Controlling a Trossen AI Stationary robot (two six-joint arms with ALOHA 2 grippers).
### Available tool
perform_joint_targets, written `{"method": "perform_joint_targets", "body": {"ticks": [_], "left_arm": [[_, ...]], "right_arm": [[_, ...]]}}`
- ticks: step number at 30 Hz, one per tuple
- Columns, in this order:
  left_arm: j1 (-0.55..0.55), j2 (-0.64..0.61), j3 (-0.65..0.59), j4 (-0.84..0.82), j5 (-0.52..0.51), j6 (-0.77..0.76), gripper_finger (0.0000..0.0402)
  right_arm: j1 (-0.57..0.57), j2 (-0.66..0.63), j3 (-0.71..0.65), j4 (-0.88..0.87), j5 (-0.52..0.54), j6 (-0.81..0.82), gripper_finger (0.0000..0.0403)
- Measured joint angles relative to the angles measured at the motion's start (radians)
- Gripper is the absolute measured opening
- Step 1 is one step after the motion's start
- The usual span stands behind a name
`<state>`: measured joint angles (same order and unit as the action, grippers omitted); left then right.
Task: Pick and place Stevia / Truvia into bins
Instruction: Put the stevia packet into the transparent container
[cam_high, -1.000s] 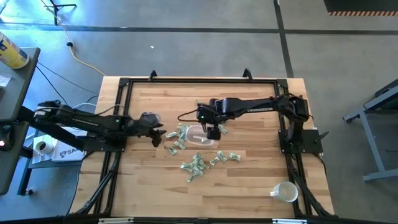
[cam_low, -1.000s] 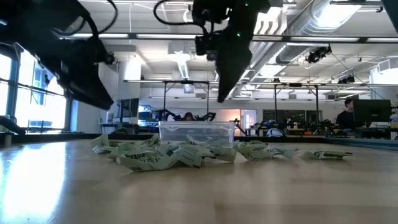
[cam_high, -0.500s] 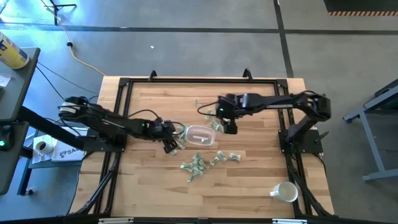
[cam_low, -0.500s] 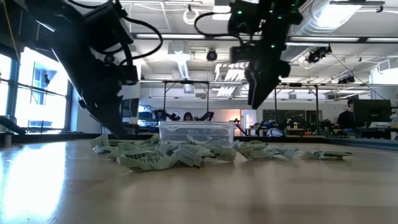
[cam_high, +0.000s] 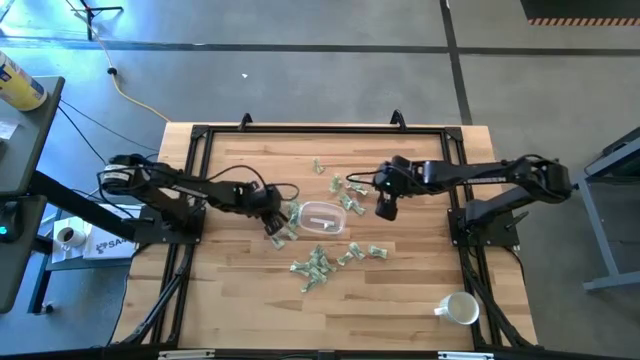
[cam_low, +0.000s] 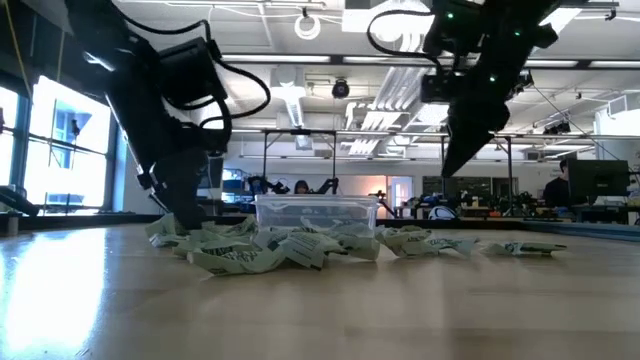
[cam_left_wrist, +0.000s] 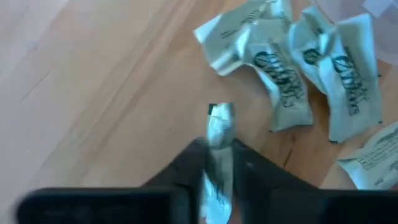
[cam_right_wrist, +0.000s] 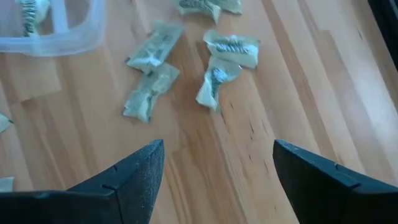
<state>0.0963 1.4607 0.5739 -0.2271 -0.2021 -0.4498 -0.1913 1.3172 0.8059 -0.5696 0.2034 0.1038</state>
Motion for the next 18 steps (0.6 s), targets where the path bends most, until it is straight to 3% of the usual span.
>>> {"method": "perform_joint_targets", "body": {"ticks": [4, 12, 18], "left_arm": [[0.046, -0.003, 0.022, -0.013, 0.076, -0.003, 0.0025], [0.053, -0.003, 0.31, -0.003, 0.248, 0.116, 0.0034], [0.073, 0.118, 0.471, -0.001, 0.375, 0.216, 0.0023]], "right_arm": [[0.0, -0.04, -0.051, 0.037, -0.003, 0.036, 0.0291], [0.0, -0.07, -0.069, 0.077, -0.016, 0.011, 0.0291], [-0.02, -0.07, -0.069, 0.137, -0.062, -0.056, 0.0291]]}}
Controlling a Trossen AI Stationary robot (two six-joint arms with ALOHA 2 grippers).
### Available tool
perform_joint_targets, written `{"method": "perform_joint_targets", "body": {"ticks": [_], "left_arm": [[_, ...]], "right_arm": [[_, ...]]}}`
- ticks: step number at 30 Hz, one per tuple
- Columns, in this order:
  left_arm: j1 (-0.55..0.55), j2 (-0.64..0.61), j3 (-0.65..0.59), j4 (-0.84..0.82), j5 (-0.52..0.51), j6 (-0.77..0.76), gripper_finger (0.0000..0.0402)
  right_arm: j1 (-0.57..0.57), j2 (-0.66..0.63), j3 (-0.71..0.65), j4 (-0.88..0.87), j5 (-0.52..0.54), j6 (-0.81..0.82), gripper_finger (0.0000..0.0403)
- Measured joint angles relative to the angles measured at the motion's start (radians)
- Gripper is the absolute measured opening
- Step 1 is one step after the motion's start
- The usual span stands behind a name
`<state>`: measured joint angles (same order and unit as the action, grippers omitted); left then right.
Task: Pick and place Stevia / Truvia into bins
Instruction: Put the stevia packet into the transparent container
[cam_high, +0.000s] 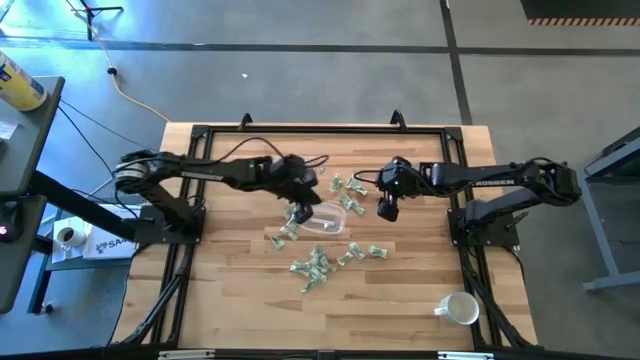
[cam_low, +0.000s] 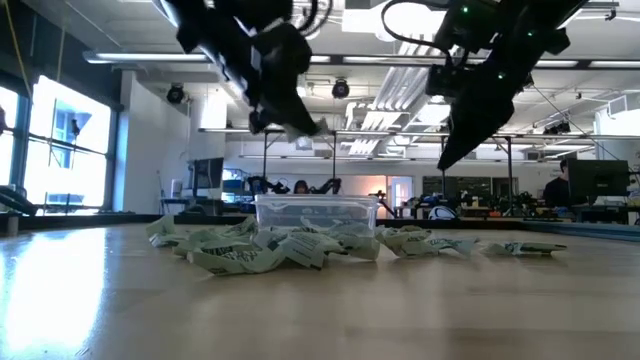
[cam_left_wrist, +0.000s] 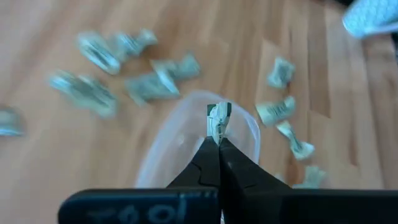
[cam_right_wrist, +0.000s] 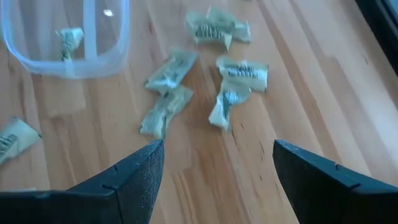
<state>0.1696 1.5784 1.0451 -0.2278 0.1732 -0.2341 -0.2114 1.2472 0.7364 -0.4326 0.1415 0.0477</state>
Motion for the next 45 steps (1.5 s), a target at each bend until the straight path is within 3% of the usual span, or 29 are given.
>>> {"method": "perform_joint_targets", "body": {"ticks": [3, 5, 11, 15, 18, 23, 30, 39, 45], "left_arm": [[0.002, 0.109, 0.029, 0.0, 0.119, -0.037, 0.0039], [-0.011, 0.17, 0.038, -0.009, 0.128, -0.096, 0.0066], [-0.034, 0.21, 0.104, -0.069, 0.005, -0.219, 0.017], [-0.035, 0.162, 0.19, -0.264, -0.063, -0.243, 0.0231], [-0.035, 0.093, 0.221, -0.419, -0.154, -0.246, 0.0254], [-0.032, -0.05, 0.182, -0.498, -0.203, -0.296, 0.0245], [-0.032, -0.223, 0.021, -0.458, -0.192, -0.387, 0.0209], [-0.033, -0.351, -0.282, -0.21, -0.153, -0.521, 0.0198], [-0.032, -0.48, -0.451, -0.024, -0.179, -0.613, 0.0199]], "right_arm": [[-0.026, 0.0, 0.0, 0.027, -0.013, -0.026, 0.0291], [-0.047, 0.0, 0.0, 0.047, -0.012, -0.034, 0.0291], [-0.09, 0.0, 0.0, 0.123, -0.019, -0.057, 0.0291], [-0.11, 0.013, 0.001, 0.234, -0.022, -0.064, 0.0291], [-0.134, 0.052, 0.001, 0.297, -0.073, -0.072, 0.0291], [-0.18, 0.174, 0.01, 0.339, -0.149, -0.072, 0.0291], [-0.21, 0.353, 0.147, 0.269, -0.134, -0.09, 0.0291], [-0.228, 0.575, 0.365, 0.09, -0.171, -0.378, 0.0291], [-0.237, 0.669, 0.614, 0.072, -0.166, -0.204, 0.0291]]}}
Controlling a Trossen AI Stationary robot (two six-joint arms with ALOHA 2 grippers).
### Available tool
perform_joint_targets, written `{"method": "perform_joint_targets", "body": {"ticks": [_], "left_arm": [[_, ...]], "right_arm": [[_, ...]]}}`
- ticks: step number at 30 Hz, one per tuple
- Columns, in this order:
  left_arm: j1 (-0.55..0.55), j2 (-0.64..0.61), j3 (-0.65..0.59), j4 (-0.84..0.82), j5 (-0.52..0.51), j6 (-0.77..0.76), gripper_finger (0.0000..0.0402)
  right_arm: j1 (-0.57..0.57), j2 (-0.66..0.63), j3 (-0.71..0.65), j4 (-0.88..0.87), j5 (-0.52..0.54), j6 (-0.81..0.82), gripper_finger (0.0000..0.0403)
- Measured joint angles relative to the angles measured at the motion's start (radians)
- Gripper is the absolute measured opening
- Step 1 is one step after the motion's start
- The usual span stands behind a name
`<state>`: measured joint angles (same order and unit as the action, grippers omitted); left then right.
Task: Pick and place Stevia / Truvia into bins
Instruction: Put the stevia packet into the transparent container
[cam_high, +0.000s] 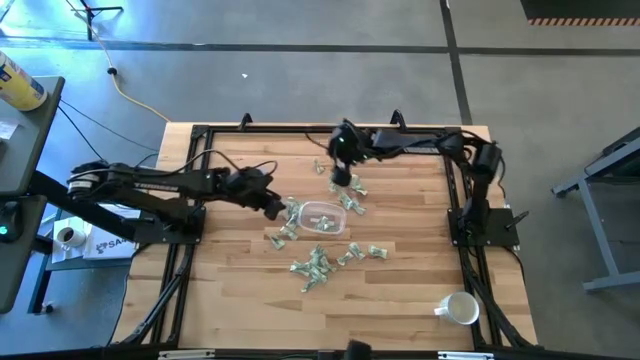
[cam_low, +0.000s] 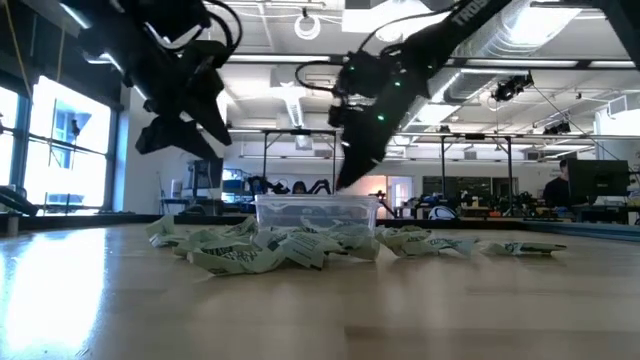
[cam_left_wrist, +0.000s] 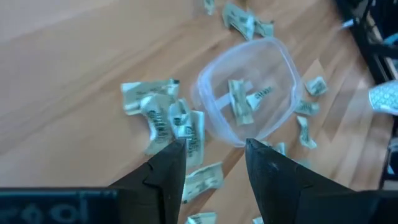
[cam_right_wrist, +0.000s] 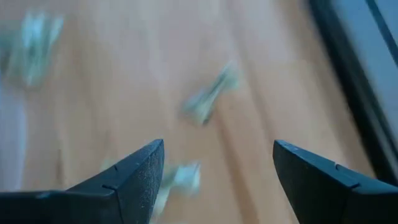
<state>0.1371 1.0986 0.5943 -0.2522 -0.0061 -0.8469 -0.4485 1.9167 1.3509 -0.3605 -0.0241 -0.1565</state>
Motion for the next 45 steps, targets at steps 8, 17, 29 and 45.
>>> {"method": "perform_joint_targets", "body": {"ticks": [8, 17, 29, 45], "left_arm": [[0.0, -0.144, -0.083, 0.007, -0.051, 0.026, 0.02], [0.082, -0.226, -0.156, -0.082, -0.021, 0.054, 0.02], [0.276, -0.273, -0.179, -0.097, 0.241, 0.243, 0.02], [0.308, -0.273, -0.179, -0.095, 0.287, 0.238, 0.02]], "right_arm": [[0.016, 0.264, 0.354, -0.204, -0.002, 0.163, 0.0291], [0.034, 0.438, 0.596, -0.391, 0.112, 0.208, 0.0277], [-0.029, 0.442, 0.612, -0.538, -0.01, 0.397, 0.0183], [-0.003, 0.44, 0.706, -0.581, -0.016, 0.574, 0.0233]]}}
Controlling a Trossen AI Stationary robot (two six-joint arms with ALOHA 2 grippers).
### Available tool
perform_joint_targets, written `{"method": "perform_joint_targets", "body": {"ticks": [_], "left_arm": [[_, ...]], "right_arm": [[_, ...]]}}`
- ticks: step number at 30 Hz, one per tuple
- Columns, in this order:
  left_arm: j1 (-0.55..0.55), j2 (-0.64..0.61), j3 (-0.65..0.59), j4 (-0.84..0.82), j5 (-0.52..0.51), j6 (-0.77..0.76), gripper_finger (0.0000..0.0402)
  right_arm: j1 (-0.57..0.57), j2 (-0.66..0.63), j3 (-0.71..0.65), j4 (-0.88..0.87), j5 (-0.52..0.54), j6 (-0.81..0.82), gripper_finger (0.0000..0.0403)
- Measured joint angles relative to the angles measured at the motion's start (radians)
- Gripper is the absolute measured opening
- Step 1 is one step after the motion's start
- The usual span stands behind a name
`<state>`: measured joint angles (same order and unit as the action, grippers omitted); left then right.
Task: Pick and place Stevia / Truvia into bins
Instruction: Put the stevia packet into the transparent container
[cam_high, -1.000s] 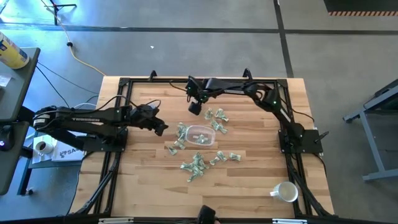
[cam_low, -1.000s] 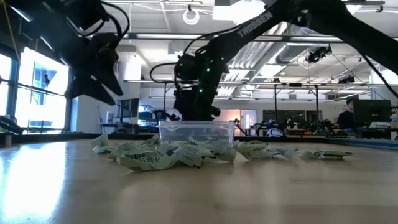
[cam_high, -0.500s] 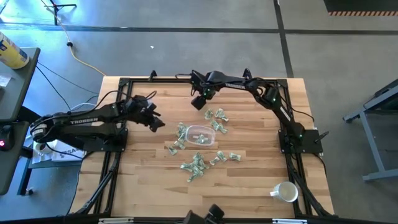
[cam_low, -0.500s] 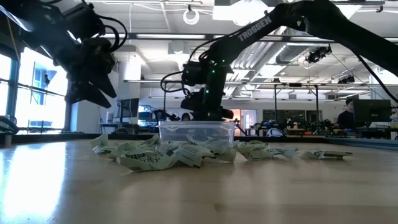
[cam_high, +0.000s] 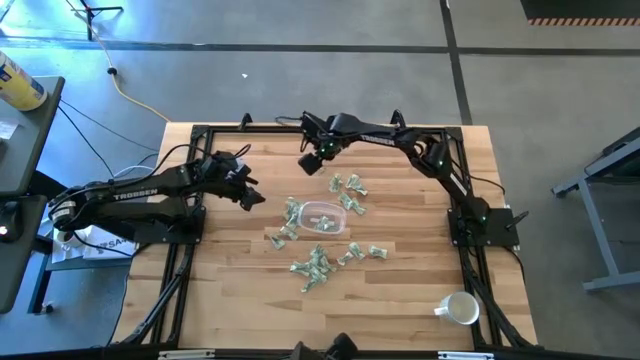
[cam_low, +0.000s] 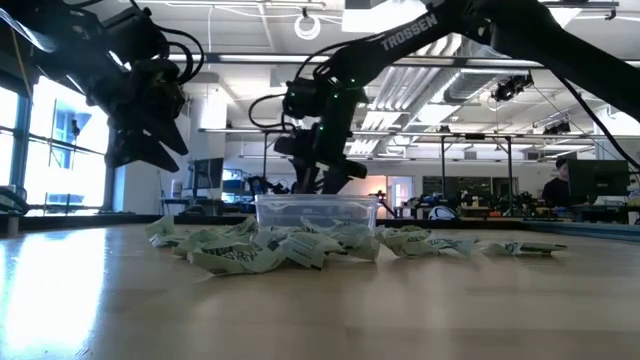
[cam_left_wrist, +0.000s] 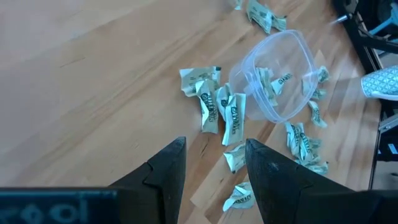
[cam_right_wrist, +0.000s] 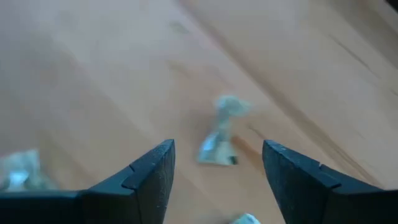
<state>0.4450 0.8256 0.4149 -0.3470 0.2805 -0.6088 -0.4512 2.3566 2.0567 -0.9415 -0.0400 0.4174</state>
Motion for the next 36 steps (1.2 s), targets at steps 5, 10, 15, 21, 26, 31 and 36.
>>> {"method": "perform_joint_targets", "body": {"ticks": [5, 10, 15, 21, 26, 31, 36], "left_arm": [[0.0, 0.0, 0.0, 0.0, -0.002, -0.009, 0.02], [0.0, 0.0, 0.001, 0.0, -0.002, -0.009, 0.02], [0.0, 0.0, 0.002, 0.002, -0.003, -0.02, 0.02], [0.0, 0.0, 0.002, 0.007, -0.003, -0.025, 0.02], [0.0, 0.005, 0.002, 0.031, 0.021, -0.043, 0.02], [0.0, 0.069, 0.012, 0.177, 0.021, 0.013, 0.02], [0.0, 0.256, 0.094, 0.307, -0.024, 0.219, 0.02]], "right_arm": [[-0.018, 0.001, -0.001, 0.006, -0.021, 0.036, 0.0233], [-0.003, 0.012, -0.001, 0.025, -0.034, -0.032, 0.0233], [-0.009, 0.044, -0.003, -0.005, -0.042, -0.058, 0.0233], [-0.032, 0.046, 0.003, -0.021, -0.069, -0.057, 0.0215], [-0.056, 0.037, 0.004, -0.069, -0.195, -0.06, 0.0182], [-0.05, -0.049, 0.025, -0.243, -0.126, -0.242, 0.0171], [-0.022, -0.159, 0.024, -0.393, 0.034, -0.463, 0.0178]]}}
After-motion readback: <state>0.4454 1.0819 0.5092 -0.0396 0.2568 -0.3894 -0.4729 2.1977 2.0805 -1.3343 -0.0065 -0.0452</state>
